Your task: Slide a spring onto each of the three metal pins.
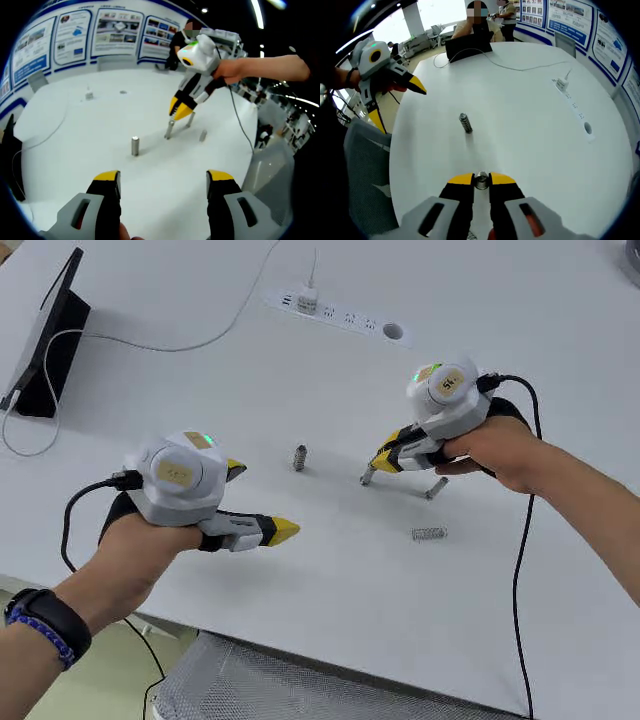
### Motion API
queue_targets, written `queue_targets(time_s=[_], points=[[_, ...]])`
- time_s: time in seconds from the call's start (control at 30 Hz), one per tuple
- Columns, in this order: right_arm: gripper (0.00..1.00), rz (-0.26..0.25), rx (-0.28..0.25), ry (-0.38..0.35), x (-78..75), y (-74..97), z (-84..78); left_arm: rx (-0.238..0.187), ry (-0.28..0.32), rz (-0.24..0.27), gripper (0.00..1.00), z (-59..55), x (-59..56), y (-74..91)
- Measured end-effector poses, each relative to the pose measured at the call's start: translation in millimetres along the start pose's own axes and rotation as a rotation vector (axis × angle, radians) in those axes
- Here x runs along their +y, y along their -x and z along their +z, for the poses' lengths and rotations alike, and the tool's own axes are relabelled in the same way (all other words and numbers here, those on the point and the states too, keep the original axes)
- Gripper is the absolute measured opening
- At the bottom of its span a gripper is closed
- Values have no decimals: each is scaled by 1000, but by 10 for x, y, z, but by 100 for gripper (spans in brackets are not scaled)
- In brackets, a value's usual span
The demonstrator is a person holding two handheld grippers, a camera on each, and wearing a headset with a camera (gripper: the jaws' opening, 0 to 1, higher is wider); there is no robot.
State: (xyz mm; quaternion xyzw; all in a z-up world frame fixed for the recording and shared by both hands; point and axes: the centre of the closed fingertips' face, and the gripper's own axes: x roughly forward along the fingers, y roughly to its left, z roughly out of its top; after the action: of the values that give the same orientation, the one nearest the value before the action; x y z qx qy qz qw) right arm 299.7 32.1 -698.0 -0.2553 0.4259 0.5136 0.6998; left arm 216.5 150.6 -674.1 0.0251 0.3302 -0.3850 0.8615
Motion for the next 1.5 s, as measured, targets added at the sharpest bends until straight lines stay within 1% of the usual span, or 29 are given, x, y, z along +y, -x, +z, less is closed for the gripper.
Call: queue_targets(time_s=[0.17,0.3,0.63,0.73,0.93,1.1,1.4,1.5], points=[[13,3,-3,-5,-1,-33,14,-1,-3,-1,71,9,-1,7],[13,1,18,13,7,-79,-13,-1,-3,3,71,11,46,14],[13,-4,36,27,-5,-175,-70,1,-2,4,71,-5,72,4],[13,-7,40,25,-17,-218,-91,1,0,6,71,-6,79,3],[13,-34,37,5,-77,-320,-140,1,2,6,71,-7,78,-2],[13,-36,47,2,-59,-390,-204,4,3,7,71,-18,78,-3],[13,-43,48,-13,-55,-401,-228,4,5,6,71,-13,66,-3],[16,-39,48,-17,-35,-391,-234,3,5,6,71,-9,59,-4]])
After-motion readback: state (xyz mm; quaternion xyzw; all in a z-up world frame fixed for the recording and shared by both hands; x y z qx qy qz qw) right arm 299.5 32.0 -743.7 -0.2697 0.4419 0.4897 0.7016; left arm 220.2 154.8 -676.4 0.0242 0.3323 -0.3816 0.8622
